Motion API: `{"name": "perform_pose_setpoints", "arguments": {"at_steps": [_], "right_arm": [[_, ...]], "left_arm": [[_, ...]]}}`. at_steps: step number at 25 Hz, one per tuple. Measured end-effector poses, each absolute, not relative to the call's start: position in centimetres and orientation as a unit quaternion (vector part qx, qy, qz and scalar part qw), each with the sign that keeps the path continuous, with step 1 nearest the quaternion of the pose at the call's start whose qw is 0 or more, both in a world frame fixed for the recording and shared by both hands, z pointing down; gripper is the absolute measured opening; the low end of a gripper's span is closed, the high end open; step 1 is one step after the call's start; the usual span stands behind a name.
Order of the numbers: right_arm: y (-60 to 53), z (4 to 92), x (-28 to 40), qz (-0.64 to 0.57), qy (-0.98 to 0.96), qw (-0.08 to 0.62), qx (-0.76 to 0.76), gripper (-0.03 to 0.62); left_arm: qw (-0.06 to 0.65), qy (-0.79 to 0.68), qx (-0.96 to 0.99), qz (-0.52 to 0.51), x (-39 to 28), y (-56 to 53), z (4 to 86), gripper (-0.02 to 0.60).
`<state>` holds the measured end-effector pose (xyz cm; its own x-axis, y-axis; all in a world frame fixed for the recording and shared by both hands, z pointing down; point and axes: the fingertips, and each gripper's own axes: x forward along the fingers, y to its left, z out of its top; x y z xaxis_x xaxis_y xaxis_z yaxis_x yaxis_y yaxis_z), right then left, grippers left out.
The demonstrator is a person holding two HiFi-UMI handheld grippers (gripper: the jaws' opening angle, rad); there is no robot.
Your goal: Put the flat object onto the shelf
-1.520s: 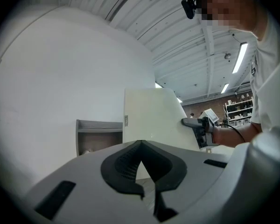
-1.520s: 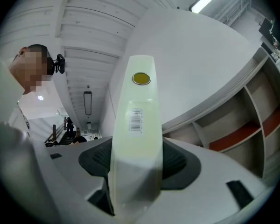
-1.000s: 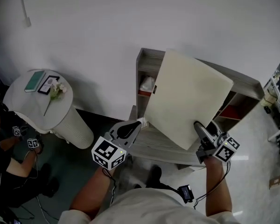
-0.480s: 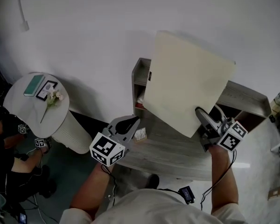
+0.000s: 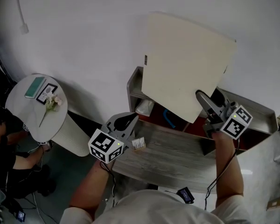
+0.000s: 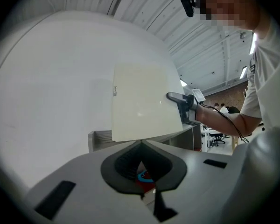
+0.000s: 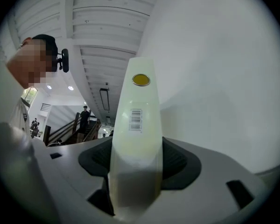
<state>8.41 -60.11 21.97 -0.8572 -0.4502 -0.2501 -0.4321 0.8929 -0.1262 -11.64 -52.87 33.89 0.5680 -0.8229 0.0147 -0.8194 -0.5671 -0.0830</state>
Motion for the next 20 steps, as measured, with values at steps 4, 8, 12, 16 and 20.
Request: {"name": "perform_pose_setpoints", "arguments": {"at_steps": [4,8,12,16,20], "right_arm": [[-63.6,22.4,6.7,-0.022,0.967,0.124,-0.220,0.285],[-65.4,23.2,5.8,-0.011,0.969,0.113,-0.218,0.286],[-66.3,23.8,5.7,-0.007,0.971,0.116,-0.209,0.287],[-66.9,24.2,5.8,0.000,0.973,0.119,-0.200,0.293],[-67.3,24.8,5.8,0.000,0.973,0.122,-0.197,0.293]], "left_arm": [[0.026,0.475,-0.879,-0.032,-12.5,-55.2,34.3,0.015],[0.022,0.479,-0.877,-0.033,-12.6,-56.5,34.7,0.015],[0.021,0.485,-0.874,-0.038,-11.9,-57.1,35.1,0.015],[0.020,0.485,-0.873,-0.043,-11.2,-57.9,35.4,0.015],[0.021,0.487,-0.872,-0.042,-10.9,-58.3,35.5,0.015]]}}
